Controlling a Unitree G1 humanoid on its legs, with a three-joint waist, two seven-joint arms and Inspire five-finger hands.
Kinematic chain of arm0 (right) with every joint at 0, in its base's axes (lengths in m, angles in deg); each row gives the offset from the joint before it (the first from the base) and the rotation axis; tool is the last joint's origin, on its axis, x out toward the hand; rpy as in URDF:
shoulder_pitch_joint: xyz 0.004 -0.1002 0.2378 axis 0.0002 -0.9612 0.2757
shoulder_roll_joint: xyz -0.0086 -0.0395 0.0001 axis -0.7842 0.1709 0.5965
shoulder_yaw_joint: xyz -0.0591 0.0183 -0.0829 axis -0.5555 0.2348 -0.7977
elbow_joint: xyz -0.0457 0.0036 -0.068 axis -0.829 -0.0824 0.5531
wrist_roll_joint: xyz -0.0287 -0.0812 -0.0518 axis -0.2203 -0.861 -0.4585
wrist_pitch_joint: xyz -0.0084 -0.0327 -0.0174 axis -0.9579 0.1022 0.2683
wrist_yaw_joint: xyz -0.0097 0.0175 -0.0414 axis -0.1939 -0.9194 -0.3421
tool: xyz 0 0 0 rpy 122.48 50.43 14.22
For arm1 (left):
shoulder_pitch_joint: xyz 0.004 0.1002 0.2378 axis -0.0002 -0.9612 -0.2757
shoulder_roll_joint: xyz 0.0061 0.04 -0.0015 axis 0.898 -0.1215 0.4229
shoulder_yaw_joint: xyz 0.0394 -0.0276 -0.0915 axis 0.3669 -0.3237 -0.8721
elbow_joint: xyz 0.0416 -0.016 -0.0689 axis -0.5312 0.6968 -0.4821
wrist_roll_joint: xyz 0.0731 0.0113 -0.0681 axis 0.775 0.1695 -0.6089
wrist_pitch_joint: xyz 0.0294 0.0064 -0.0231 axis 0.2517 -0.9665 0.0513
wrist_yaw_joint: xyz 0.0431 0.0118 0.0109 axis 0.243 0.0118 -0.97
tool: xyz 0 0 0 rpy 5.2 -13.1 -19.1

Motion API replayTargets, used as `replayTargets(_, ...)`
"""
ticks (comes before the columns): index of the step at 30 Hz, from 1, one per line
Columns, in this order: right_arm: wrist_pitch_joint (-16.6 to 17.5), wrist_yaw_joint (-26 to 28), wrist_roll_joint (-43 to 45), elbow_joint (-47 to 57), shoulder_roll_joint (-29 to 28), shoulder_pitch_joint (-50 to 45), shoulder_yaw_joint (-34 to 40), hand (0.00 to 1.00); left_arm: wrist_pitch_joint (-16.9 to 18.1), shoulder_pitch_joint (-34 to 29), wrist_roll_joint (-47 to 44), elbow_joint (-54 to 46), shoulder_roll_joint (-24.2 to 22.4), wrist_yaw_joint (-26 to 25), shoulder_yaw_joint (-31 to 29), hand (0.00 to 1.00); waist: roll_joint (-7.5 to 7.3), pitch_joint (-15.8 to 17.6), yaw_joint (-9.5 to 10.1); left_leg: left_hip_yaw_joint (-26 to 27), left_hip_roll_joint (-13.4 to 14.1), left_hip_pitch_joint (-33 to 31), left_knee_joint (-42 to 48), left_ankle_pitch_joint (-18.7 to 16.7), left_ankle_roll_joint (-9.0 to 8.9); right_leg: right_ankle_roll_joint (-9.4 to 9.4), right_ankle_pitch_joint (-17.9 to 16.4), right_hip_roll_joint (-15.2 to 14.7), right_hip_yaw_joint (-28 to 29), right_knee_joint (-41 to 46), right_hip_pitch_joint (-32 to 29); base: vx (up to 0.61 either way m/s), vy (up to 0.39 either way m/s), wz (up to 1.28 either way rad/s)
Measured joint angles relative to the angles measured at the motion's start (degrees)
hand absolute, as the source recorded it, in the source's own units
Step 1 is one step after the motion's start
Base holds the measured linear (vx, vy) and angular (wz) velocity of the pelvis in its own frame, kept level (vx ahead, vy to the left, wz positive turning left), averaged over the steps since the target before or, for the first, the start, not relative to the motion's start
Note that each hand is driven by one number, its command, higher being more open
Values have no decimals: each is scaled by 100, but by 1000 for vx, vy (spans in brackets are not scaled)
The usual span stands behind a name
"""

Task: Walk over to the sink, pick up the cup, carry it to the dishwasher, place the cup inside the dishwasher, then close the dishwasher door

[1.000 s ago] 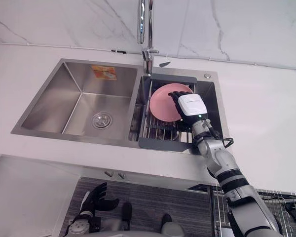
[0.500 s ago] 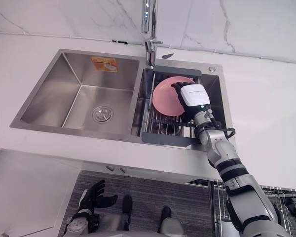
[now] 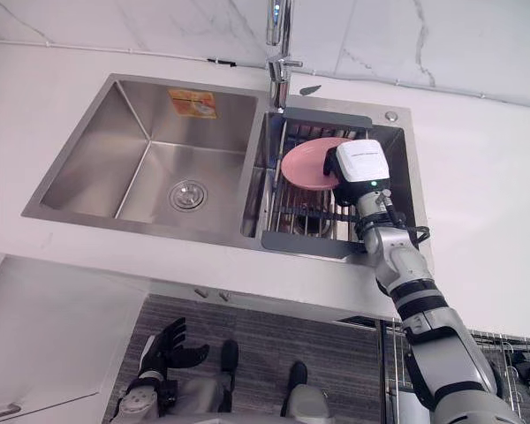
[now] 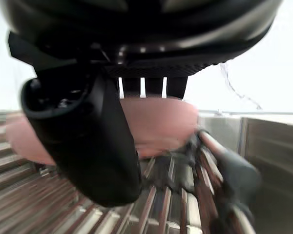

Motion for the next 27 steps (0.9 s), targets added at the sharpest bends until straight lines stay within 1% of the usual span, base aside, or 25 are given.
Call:
replayTargets(4, -7, -27, 27, 81, -2, 12, 6, 30, 0, 0, 0, -27, 2, 4, 0, 90, -5, 40, -6, 6, 6, 4, 0, 0, -1, 0, 0, 4, 13, -1, 1, 0, 0, 0)
replayTargets(9, 6, -7, 141, 327, -116, -113, 232, 30, 0, 0, 1, -54, 3, 9, -1, 90, -10, 71, -6, 21, 12, 5, 0, -4, -6, 0, 0, 8, 14, -1, 1, 0, 0, 0)
replayTargets(16, 28, -8, 538, 1512, -400, -983, 734, 30, -23, 1, 6, -52, 3, 13, -9, 90, -13, 68, -18, 21, 28, 53, 2, -20, -29, 0, 5, 10, 29, 16, 41, 0, 0, 0)
replayTargets(19, 50, -32, 852, 2102, -748, -1433, 973, 30, -37, 0, 9, -28, 7, 15, -20, 90, -20, 63, -56, 42, 59, 114, 4, -36, -51, -5, 9, 18, 59, 24, 87, -1, -1, -3)
replayTargets(23, 188, -79, 1009, 2927, -1058, -2090, 1074, 30, -73, 0, 25, 11, 14, 24, -38, 90, -30, 50, -117, 104, 79, 152, 4, -40, -57, -6, 9, 31, 119, 27, 94, -21, -10, -8)
replayTargets(27, 261, -111, 1102, 3284, -1250, -2465, 1082, 30, -73, 29, 127, 113, 15, 28, -100, 90, -64, 14, -163, 203, 86, 198, 3, -42, -56, -7, 8, 31, 218, 26, 96, -52, 0, -14)
